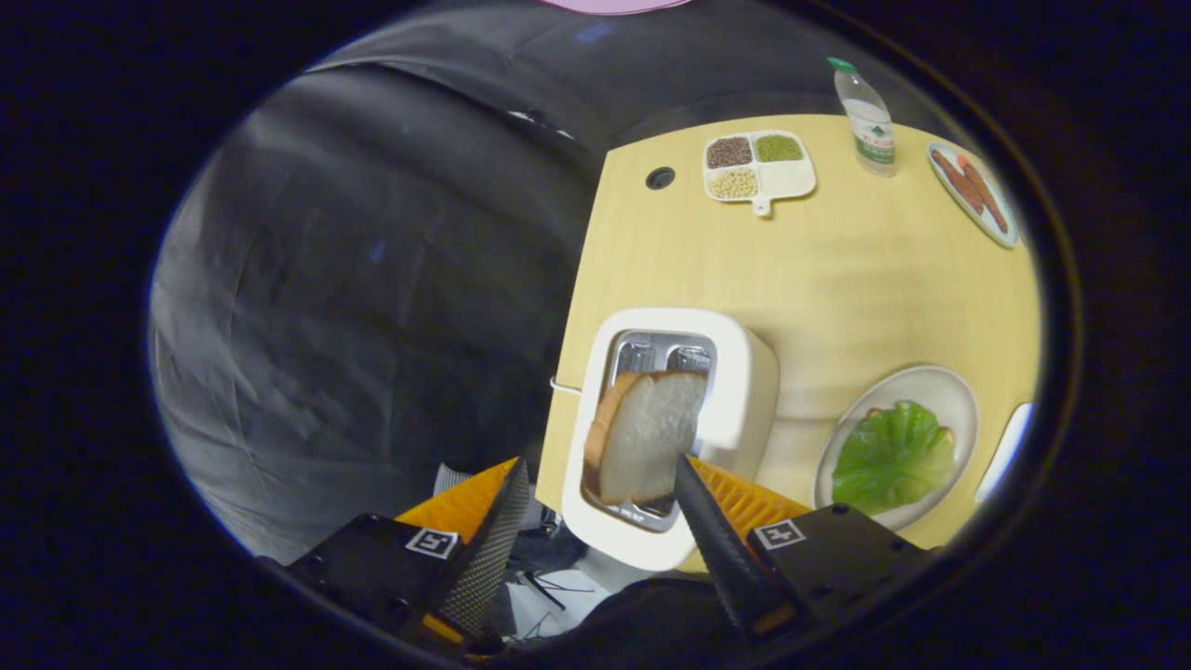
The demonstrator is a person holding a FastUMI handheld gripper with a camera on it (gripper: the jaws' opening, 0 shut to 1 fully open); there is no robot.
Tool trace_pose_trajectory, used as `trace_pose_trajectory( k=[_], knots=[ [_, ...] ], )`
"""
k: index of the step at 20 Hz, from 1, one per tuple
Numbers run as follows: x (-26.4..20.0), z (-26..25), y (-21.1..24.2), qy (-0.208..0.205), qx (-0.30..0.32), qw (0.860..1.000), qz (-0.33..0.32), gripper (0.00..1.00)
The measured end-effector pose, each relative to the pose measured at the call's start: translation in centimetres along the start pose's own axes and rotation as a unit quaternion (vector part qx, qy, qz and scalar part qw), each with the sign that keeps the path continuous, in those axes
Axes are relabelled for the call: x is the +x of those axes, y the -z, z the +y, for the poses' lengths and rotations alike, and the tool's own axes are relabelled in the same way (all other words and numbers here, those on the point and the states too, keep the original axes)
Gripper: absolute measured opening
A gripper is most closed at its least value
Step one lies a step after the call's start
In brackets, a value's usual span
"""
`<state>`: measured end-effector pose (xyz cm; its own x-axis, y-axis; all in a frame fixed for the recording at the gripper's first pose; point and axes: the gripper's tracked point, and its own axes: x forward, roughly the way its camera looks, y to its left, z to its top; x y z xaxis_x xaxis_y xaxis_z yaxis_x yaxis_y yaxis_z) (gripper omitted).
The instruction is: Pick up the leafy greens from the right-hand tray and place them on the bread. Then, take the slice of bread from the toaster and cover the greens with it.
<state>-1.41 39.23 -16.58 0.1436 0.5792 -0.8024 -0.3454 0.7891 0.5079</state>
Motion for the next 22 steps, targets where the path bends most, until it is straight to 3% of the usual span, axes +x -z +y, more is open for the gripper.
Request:
trace_pose_trajectory(
  k=[3, 13, 17, 22],
  knots=[
    [1.9, -1.5, -0.4, 0.033, -0.001, 0.999, 0.004, 0.98],
    [1.5, -4.2, 0.5, 0.078, 0.019, 0.996, 0.028, 0.18],
    [0.8, -4.3, 0.8, 0.072, 0.039, 0.996, 0.033, 0.18],
    [-2.0, -2.6, -0.1, 0.026, 0.073, 0.997, 0.027, 0.18]
  ],
)
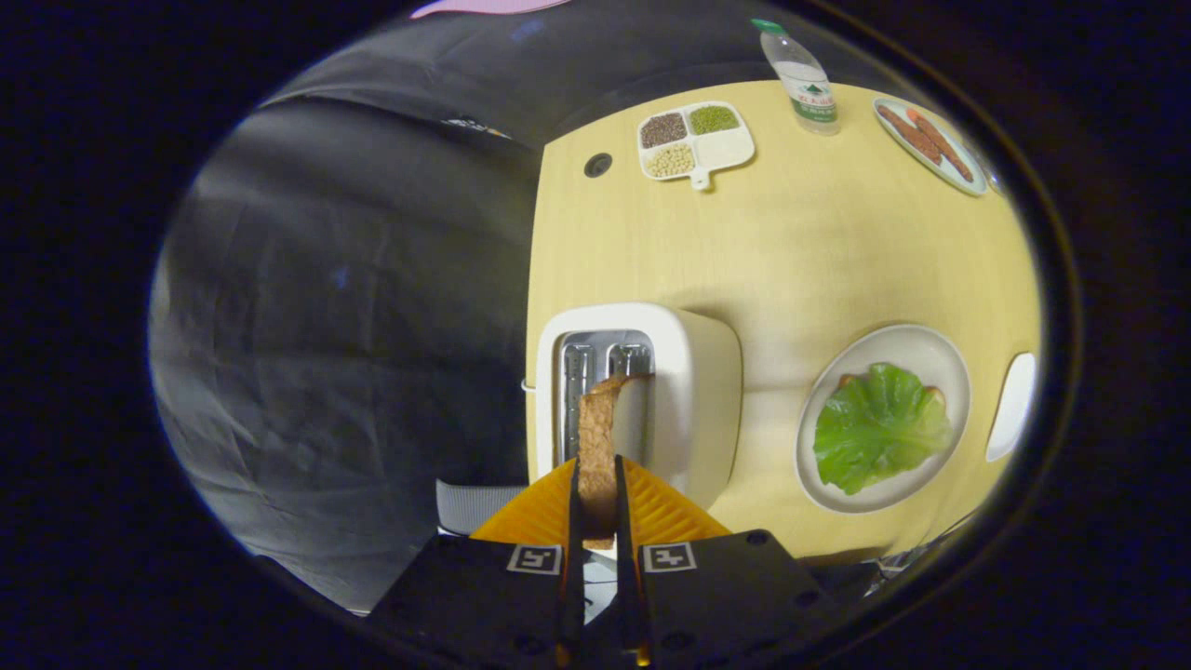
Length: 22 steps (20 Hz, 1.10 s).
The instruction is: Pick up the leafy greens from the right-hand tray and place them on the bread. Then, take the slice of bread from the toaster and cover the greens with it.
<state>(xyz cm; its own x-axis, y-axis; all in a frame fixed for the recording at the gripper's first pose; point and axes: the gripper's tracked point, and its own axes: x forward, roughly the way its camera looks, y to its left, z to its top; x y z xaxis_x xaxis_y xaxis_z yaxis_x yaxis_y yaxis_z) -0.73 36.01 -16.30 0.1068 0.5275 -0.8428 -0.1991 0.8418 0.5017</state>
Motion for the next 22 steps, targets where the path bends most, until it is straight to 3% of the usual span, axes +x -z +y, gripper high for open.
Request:
trace_pose_trajectory(
  k=[7, 13, 22],
  knots=[
    [-6.5, 0.5, -1.0, -0.081, 0.032, 0.996, -0.026, 0.17],
    [-11.6, -3.8, -1.4, -0.126, 0.054, 0.989, -0.049, 0.17],
    [-12.1, -15.0, -0.3, -0.127, 0.058, 0.988, -0.063, 0.17]
  ],
)
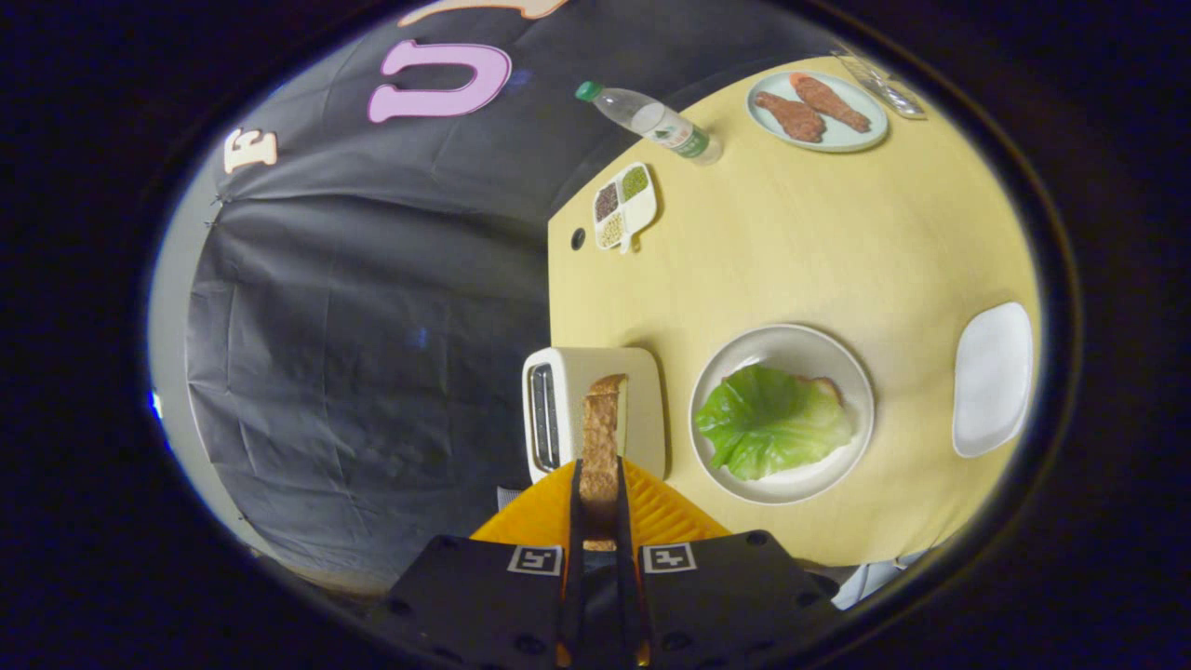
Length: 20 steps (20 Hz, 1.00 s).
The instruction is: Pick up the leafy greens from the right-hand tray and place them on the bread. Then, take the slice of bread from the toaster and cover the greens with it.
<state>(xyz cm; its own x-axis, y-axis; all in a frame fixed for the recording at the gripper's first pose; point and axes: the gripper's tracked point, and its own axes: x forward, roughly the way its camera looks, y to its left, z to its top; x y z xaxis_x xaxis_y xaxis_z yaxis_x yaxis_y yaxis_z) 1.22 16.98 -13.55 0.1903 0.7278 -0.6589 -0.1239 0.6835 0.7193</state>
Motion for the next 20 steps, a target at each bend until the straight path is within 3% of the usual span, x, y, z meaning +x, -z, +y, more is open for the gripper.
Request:
trace_pose_trajectory(
  k=[6, 11, 17, 20],
  knots=[
    [2.2, -5.8, 0.5, 0.004, -0.032, 0.999, 0.001, 0.17],
    [4.9, -9.2, 0.9, -0.003, 0.000, 1.000, 0.015, 0.17],
    [6.8, -15.1, 1.2, 0.083, -0.027, 0.996, 0.017, 0.18],
    [7.3, -17.2, 1.2, 0.122, -0.048, 0.991, 0.011, 0.29]
  ],
)
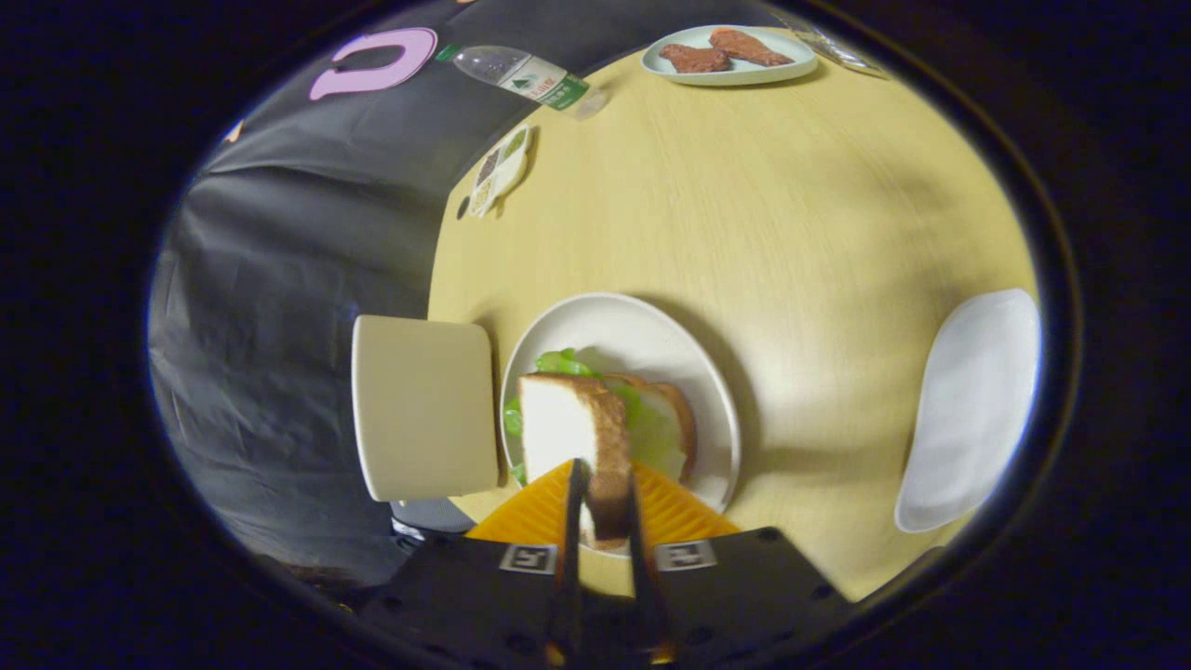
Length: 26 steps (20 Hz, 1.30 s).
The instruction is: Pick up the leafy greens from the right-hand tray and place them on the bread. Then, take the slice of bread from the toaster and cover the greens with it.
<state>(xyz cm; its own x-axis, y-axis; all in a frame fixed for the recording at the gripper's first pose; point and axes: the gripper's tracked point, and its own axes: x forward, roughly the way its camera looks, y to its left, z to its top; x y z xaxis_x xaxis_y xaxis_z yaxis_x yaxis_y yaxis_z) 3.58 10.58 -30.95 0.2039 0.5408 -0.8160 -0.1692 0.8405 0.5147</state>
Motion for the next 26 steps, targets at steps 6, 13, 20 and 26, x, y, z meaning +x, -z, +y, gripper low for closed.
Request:
trace_pose_trajectory(
  k=[6, 13, 20, 26],
  knots=[
    [-0.7, -1.2, -0.9, 0.027, -0.009, 0.999, -0.031, 0.56],
    [-6.3, -0.2, -4.4, 0.034, -0.032, 0.989, -0.142, 1.00],
    [-18.0, 4.8, -8.2, 0.040, -0.092, 0.945, -0.310, 1.00],
    [-28.8, 11.5, -9.9, 0.050, -0.145, 0.871, -0.467, 1.00]
  ],
)
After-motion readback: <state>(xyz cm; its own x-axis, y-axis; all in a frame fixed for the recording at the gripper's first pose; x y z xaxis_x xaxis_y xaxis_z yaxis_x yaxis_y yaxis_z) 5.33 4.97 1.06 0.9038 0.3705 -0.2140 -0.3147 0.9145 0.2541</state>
